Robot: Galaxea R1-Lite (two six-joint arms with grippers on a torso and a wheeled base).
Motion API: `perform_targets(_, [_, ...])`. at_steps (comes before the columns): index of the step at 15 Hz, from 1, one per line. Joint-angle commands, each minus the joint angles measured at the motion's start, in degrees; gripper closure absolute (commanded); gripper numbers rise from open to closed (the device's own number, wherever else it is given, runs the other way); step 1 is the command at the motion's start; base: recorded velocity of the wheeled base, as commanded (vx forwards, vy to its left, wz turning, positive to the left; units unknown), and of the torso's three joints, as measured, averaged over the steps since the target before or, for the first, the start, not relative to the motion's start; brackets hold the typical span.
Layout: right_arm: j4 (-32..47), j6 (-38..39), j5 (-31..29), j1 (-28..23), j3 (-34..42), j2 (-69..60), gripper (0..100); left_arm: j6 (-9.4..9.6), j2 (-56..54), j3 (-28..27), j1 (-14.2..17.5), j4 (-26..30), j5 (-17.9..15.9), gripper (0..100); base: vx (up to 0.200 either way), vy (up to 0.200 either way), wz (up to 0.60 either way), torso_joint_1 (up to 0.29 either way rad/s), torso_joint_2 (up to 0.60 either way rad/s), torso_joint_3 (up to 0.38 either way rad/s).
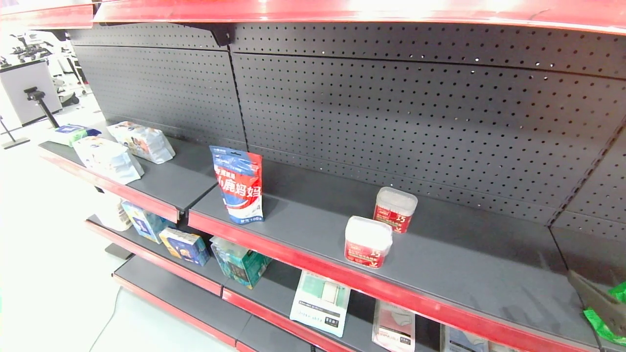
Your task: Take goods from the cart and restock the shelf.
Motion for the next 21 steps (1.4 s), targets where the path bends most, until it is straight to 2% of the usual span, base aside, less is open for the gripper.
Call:
perform_targets(1, [16.47, -0.1, 0.05, 0.0, 4.28, -24.5, 0, -0.01, -0.03, 0.0, -0.07, -0.02, 0.01, 0, 0.0, 0.0, 0.0, 0.0, 0.0, 0.0])
perform_targets(4, [31.86, 0.78, -0.03, 0.0, 2.79, -36.37, 0, -0.01, -0.03, 0.0, -0.07, -0.02, 0.01, 0, 0.0, 0.0, 0.0, 0.0, 0.0, 0.0])
perform_targets(7, [30.62, 1.74, -1.53, -0.35, 3.32, -36.37, 0, -0.01, -0.03, 0.0, -0.07, -0.02, 0.01, 0, 0.0, 0.0, 0.0, 0.0, 0.0, 0.0])
perform_targets(9, [30.1, 2.01, -4.78, -1.32, 3.49, -36.46, 0, -0.01, -0.03, 0.0, -0.07, -0.02, 0.01, 0, 0.0, 0.0, 0.0, 0.0, 0.0, 0.0])
perform_targets(11, [27.9, 3.06, -11.2, -1.32, 4.37, -36.46, 0, -0.01, -0.03, 0.0, 0.02, -0.02, 0.01, 0, 0.0, 0.0, 0.0, 0.0, 0.0, 0.0])
perform_targets(13, [30.89, 4.38, -11.37, -1.23, 4.46, -36.54, 0, -0.01, -0.03, 0.0, -0.07, -0.02, 0.01, 0, 0.0, 0.0, 0.0, 0.0, 0.0, 0.0])
perform_targets(21, [31.06, 6.23, -11.37, -1.23, 4.37, -36.46, 0, 0.07, -0.03, 0.0, 0.02, -0.02, 0.01, 0, 0.0, 0.0, 0.0, 0.0, 0.0, 0.0])
